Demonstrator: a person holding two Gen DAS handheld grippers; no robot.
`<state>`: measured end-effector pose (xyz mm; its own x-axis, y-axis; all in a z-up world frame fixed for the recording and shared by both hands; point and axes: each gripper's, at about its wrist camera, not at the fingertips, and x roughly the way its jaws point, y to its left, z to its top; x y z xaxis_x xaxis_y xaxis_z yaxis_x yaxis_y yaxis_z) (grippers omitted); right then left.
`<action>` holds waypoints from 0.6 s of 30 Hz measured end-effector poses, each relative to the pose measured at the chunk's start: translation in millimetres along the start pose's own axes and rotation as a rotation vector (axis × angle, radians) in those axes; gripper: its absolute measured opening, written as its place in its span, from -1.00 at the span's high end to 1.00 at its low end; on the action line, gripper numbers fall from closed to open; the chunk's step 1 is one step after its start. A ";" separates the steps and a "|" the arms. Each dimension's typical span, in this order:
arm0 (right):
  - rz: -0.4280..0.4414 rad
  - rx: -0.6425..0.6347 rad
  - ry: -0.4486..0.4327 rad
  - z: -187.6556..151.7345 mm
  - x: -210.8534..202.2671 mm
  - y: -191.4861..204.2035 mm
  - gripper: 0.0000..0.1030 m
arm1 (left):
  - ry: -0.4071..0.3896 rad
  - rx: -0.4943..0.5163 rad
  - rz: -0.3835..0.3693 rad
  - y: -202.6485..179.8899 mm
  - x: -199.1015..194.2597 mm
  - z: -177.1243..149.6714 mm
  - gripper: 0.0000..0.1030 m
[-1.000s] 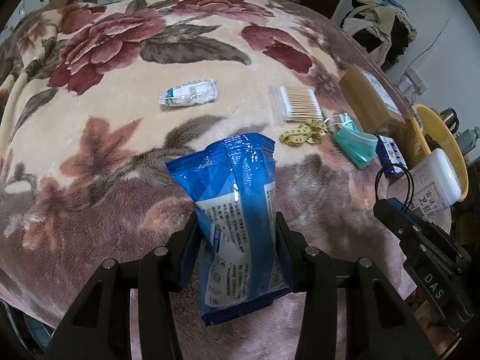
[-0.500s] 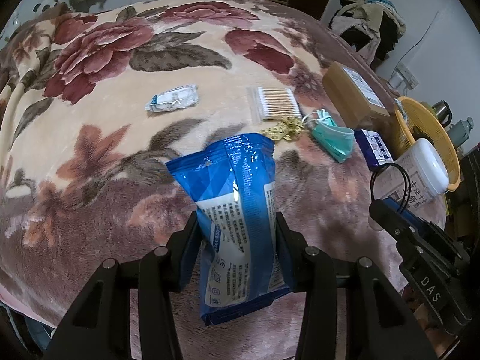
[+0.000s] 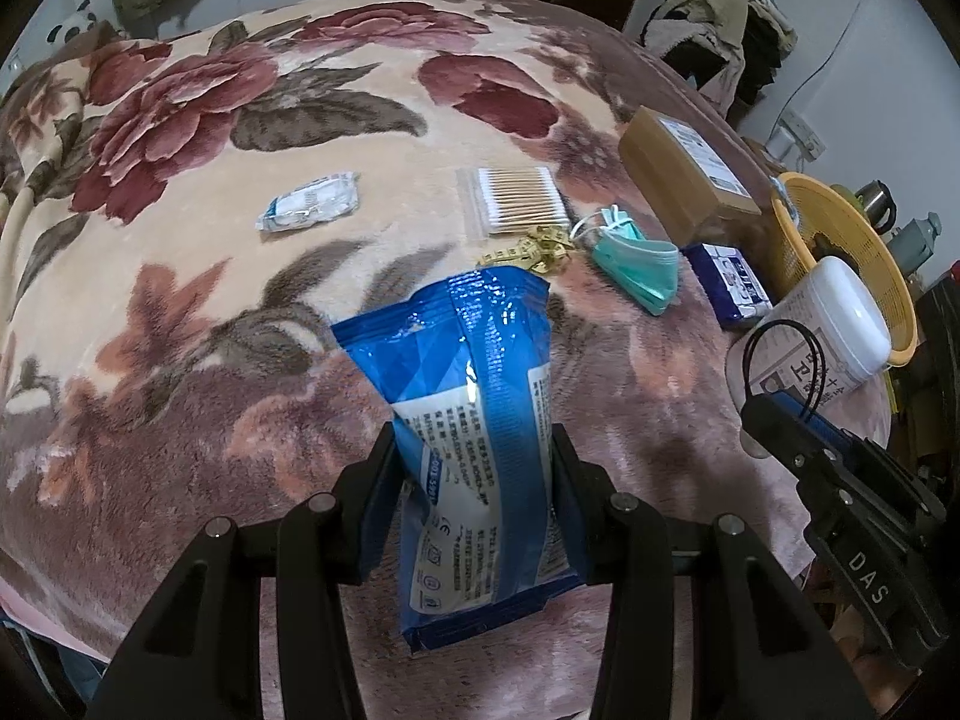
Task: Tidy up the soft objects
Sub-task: 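Lift the wipe pack and hair tie and hold them above the blanket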
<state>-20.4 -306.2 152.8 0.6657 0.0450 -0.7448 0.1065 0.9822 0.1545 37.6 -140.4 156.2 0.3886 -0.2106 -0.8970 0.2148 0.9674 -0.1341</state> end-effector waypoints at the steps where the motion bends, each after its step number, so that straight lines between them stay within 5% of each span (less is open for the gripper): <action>1: -0.002 0.001 -0.001 0.7 -1.0 -1.5 0.54 | -0.001 0.002 -0.002 -1.4 0.1 0.9 0.08; 18: -0.024 0.012 -0.040 13.6 -23.3 -18.8 0.54 | -0.019 0.039 -0.024 -29.4 -6.4 15.6 0.08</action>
<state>-27.8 -328.2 176.1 0.6921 0.0138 -0.7217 0.1316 0.9806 0.1450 42.7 -169.6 172.5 0.4000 -0.2370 -0.8853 0.2589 0.9559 -0.1389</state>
